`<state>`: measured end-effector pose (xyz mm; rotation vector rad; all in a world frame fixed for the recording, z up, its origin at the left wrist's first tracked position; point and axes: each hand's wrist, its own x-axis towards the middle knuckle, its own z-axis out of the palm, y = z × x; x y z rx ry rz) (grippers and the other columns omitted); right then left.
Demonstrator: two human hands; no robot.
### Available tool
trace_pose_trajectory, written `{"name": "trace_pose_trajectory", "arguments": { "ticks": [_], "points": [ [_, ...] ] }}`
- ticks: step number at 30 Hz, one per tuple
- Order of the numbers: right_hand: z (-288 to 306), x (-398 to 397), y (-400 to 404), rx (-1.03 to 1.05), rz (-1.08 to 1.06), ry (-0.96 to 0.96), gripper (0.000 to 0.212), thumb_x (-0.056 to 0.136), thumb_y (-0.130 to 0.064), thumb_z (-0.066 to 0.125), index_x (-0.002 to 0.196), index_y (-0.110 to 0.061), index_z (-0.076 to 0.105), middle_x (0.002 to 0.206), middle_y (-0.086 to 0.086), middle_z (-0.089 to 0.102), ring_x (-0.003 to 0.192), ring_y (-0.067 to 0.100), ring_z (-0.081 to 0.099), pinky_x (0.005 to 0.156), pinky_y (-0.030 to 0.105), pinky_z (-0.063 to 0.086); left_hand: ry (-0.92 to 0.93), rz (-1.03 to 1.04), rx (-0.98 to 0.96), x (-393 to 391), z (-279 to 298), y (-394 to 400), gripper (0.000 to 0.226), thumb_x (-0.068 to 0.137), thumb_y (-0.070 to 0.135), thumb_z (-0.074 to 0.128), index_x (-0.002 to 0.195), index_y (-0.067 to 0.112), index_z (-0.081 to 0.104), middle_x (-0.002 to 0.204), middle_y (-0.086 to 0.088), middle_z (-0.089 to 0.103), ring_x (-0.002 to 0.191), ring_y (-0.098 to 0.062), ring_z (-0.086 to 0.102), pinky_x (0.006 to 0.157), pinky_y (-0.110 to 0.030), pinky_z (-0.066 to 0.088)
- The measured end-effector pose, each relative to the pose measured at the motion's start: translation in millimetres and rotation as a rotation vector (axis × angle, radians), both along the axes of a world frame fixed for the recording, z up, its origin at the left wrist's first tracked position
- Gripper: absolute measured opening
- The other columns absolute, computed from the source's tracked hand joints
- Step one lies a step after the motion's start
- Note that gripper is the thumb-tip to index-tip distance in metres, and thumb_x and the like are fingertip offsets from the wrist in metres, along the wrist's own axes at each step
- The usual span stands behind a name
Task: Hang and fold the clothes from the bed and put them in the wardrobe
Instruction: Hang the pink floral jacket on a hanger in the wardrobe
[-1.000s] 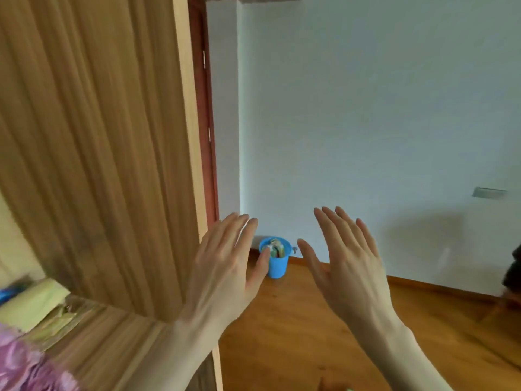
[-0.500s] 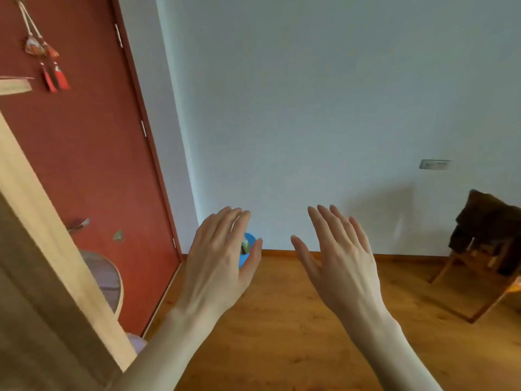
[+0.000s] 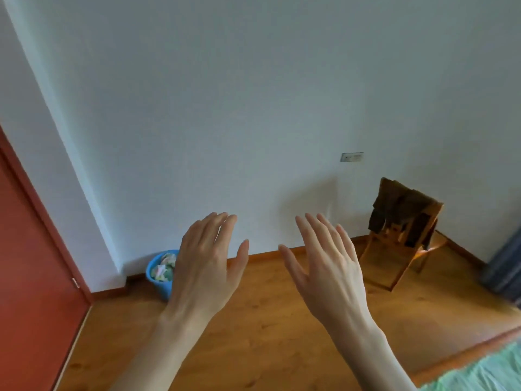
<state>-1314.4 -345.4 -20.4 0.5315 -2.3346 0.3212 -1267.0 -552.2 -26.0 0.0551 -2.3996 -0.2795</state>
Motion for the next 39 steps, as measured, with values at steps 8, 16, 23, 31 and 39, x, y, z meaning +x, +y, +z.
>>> {"name": "trace_pose_trajectory", "arguments": {
  "ticks": [8,16,23,31,39],
  "points": [
    [-16,-118,-34,-0.060,-0.227,-0.067,0.061,0.103,-0.064,0.044,0.145,-0.022,0.058,0.150,-0.001,0.058,0.144,0.019,0.049,0.122,0.043,0.030,0.002,-0.173,-0.005,-140,-11,-81,0.057,0.104,0.049,0.037,0.140,0.011,0.060,0.141,-0.008,0.064,0.134,-0.029,0.056,0.111,-0.047,0.044],
    [-31,-205,-46,-0.116,-0.370,-0.047,0.063,0.102,-0.063,0.044,0.144,-0.019,0.060,0.149,0.001,0.059,0.143,0.022,0.051,0.120,0.049,0.036,-0.016,-0.337,-0.014,-262,-20,-106,0.055,0.103,0.048,0.044,0.137,0.010,0.063,0.138,-0.009,0.066,0.130,-0.028,0.060,0.106,-0.043,0.049],
    [-33,-234,-12,-0.128,-0.523,-0.036,0.061,0.101,-0.057,0.050,0.145,-0.015,0.059,0.150,0.005,0.058,0.144,0.026,0.050,0.120,0.052,0.037,-0.045,-0.522,0.028,-329,-30,-65,0.063,0.107,0.059,0.033,0.138,0.014,0.064,0.139,-0.008,0.066,0.130,-0.028,0.062,0.105,-0.045,0.054],
    [-42,-265,66,-0.113,-0.732,-0.028,0.060,0.102,-0.056,0.049,0.141,-0.014,0.061,0.147,0.007,0.060,0.142,0.028,0.052,0.116,0.055,0.043,-0.052,-0.762,0.010,-419,-41,35,0.061,0.106,0.060,0.035,0.140,0.017,0.064,0.141,-0.005,0.066,0.132,-0.026,0.061,0.105,-0.046,0.055],
    [-60,-334,170,-0.130,-0.856,-0.083,0.060,0.102,-0.059,0.048,0.143,-0.016,0.059,0.150,0.006,0.057,0.145,0.025,0.048,0.119,0.053,0.040,-0.056,-0.891,-0.027,-527,-43,175,0.059,0.106,0.058,0.037,0.139,0.019,0.065,0.143,-0.003,0.065,0.134,-0.025,0.059,0.108,-0.047,0.054]
  ]
}}
